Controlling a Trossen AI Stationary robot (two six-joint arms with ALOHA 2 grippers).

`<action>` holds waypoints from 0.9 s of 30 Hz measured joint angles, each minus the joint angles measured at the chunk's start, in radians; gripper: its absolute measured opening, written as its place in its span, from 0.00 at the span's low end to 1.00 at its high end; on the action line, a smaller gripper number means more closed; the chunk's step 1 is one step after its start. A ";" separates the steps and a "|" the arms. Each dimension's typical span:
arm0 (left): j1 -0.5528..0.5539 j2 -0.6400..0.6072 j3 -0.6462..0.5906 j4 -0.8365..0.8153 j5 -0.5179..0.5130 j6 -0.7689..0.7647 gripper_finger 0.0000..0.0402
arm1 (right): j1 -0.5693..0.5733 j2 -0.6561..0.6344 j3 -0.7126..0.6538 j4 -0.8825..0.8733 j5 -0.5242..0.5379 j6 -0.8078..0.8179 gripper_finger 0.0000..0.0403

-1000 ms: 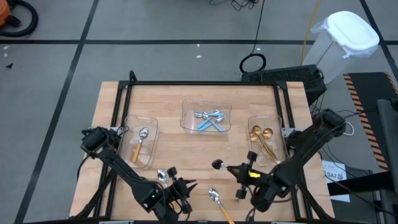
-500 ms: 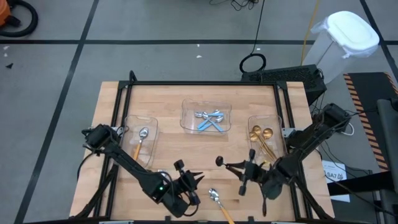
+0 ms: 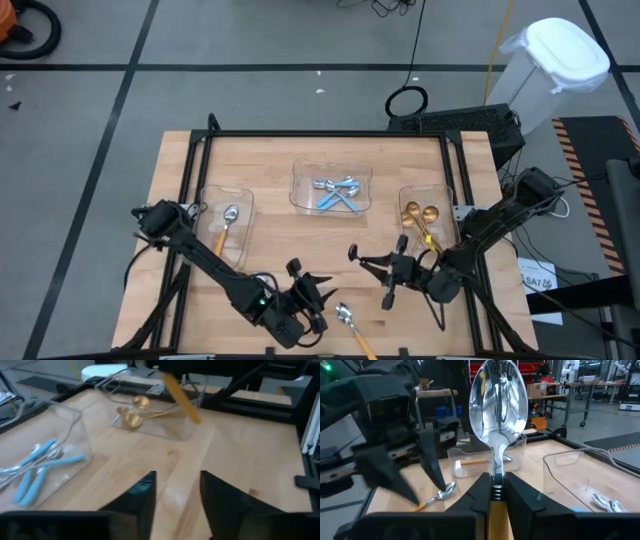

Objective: Sort silverware by color (type)
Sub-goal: Put the yellow spoon into the left transparent bin

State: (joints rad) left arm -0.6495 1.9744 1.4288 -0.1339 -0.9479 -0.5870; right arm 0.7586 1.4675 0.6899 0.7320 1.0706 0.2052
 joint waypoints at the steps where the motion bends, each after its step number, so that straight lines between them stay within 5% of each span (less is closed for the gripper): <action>1: 0.000 0.010 0.000 0.032 0.000 0.033 0.41 | 0.000 0.004 0.000 0.007 0.000 -0.008 0.09; 6: 0.010 0.092 0.000 0.300 -0.012 0.223 0.54 | -0.001 0.009 0.000 0.041 -0.001 -0.046 0.08; 12: 0.058 0.177 0.000 0.555 -0.023 0.353 0.56 | -0.001 0.009 0.000 0.088 -0.028 -0.092 0.08; 27: 0.146 0.235 0.001 0.702 0.103 0.321 0.56 | -0.020 0.009 0.000 0.115 -0.054 -0.166 0.09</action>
State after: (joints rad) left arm -0.5032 2.2097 1.4298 0.5681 -0.8452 -0.2657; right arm 0.7387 1.4761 0.6899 0.8470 1.0164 0.0395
